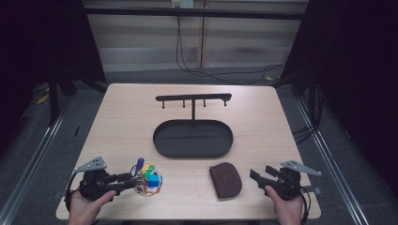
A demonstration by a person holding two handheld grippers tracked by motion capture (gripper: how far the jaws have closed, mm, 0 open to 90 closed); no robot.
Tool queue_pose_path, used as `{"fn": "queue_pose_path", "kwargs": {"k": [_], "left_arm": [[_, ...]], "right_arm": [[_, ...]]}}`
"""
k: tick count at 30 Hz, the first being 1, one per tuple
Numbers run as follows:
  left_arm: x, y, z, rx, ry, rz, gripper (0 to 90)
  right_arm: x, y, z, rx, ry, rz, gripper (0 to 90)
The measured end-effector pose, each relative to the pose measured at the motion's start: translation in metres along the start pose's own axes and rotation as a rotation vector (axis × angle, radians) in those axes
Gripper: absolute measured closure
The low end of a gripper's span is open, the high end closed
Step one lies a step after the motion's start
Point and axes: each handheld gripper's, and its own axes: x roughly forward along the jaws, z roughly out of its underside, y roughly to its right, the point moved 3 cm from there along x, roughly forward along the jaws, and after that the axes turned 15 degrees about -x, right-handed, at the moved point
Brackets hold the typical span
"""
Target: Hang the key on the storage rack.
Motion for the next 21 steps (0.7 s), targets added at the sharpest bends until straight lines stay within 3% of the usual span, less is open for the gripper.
{"fn": "queue_pose_path", "kwargs": {"k": [12,16,21], "left_arm": [[0.007,0.007,0.001,-0.026,-0.027,-0.02,63.0],[0.009,0.014,0.0,0.022,-0.046,-0.022,61.2],[0.009,0.018,-0.004,0.034,-0.058,0.006,60.3]], "right_arm": [[-0.001,-0.003,0.0,-0.006,0.011,-0.01,26.2],[-0.002,-0.004,-0.001,-0.007,0.01,-0.015,26.3],[-0.002,-0.005,0.0,-0.011,0.004,-0.012,26.3]]}}
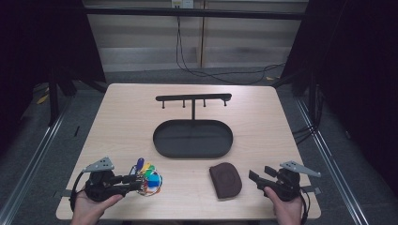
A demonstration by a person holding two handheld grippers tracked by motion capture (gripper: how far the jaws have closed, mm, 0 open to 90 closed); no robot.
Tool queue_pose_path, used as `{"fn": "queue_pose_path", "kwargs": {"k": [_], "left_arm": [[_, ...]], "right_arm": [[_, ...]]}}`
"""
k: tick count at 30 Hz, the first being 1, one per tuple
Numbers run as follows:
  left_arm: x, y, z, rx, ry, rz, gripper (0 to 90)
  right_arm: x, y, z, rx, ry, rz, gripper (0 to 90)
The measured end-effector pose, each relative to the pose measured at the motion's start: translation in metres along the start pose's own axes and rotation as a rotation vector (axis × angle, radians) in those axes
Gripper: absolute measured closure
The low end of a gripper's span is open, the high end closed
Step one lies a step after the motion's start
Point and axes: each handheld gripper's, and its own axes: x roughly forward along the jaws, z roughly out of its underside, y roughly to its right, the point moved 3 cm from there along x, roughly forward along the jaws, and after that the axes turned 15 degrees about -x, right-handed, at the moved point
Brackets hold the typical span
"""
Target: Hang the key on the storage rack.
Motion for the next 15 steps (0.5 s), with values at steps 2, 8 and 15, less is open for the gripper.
{"fn": "queue_pose_path", "kwargs": {"k": [2,8,15], "left_arm": [[0.0,0.001,-0.003,0.019,0.002,-0.014,63.7],[0.003,0.006,-0.009,0.023,-0.034,-0.022,68.9],[0.005,0.013,-0.021,0.025,-0.095,-0.01,72.2]], "right_arm": [[0.001,0.001,0.0,0.004,-0.003,-0.004,26.6],[0.001,0.001,0.0,0.002,-0.002,-0.009,26.6],[0.003,-0.001,-0.001,-0.013,-0.009,-0.012,26.6]]}}
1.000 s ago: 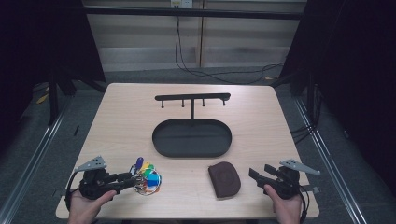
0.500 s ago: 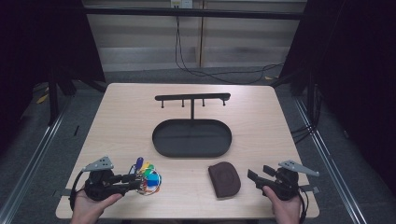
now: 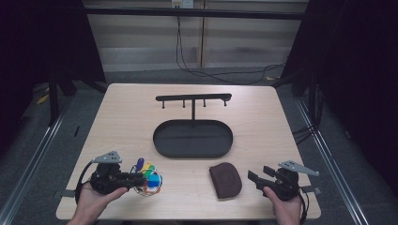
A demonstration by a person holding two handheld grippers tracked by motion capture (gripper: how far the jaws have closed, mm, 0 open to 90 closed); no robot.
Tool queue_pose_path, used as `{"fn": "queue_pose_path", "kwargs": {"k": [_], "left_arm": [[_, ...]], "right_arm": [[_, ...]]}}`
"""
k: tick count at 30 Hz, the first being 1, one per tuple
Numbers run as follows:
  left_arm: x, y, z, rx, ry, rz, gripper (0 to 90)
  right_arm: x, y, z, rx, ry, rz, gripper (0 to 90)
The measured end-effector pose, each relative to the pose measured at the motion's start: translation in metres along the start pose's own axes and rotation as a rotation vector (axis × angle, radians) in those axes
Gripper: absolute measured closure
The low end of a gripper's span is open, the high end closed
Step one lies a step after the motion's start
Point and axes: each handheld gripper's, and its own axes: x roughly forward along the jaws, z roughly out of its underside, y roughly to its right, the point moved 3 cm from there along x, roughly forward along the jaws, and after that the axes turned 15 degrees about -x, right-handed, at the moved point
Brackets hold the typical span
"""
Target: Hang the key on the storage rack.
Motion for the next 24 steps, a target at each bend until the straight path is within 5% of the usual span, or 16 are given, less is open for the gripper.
{"fn": "queue_pose_path", "kwargs": {"k": [9,24], "left_arm": [[0.029,0.01,-0.014,0.024,-0.152,-0.035,74.2],[0.057,0.009,-0.01,0.046,-0.363,-0.119,78.5]], "right_arm": [[0.002,0.0,0.0,-0.001,-0.011,0.002,26.3],[0.003,-0.001,-0.001,-0.014,-0.021,0.016,25.8]]}}
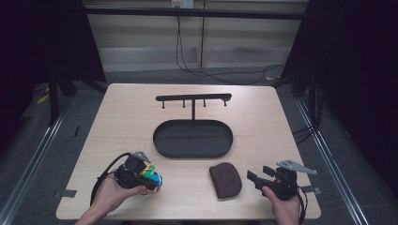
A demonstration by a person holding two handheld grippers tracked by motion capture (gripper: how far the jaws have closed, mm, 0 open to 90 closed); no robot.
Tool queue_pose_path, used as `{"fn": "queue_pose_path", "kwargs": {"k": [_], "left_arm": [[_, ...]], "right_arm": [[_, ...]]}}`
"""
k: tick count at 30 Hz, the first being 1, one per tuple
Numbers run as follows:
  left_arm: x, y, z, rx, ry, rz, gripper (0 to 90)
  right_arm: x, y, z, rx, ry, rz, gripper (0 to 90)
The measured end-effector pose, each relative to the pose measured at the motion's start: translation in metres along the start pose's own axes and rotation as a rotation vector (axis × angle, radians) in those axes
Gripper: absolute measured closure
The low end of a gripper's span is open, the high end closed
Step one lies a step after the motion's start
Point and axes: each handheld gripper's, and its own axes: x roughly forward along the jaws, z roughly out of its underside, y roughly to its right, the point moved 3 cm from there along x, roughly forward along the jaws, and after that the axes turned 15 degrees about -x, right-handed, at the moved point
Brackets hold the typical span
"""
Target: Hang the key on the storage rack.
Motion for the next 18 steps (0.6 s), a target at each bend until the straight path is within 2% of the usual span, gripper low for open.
{"fn": "queue_pose_path", "kwargs": {"k": [1,4,5,14,18], "left_arm": [[0.004,0.001,0.0,0.013,-0.028,-0.011,78.3],[0.006,0.003,-0.001,0.018,-0.028,-0.037,78.5],[0.008,0.003,-0.001,0.028,-0.034,-0.04,79.0],[0.017,0.002,-0.004,0.032,-0.11,-0.073,83.2],[0.017,0.005,-0.008,0.047,-0.12,-0.087,83.6]], "right_arm": [[0.0,0.0,0.0,-0.005,-0.003,0.004,25.8],[0.0,0.0,0.0,-0.003,-0.005,0.003,25.7],[0.001,0.0,0.0,-0.003,-0.006,0.003,25.7],[0.0,0.0,0.0,-0.001,-0.006,0.007,25.5],[0.0,0.001,0.0,0.003,-0.001,0.01,25.4]]}}
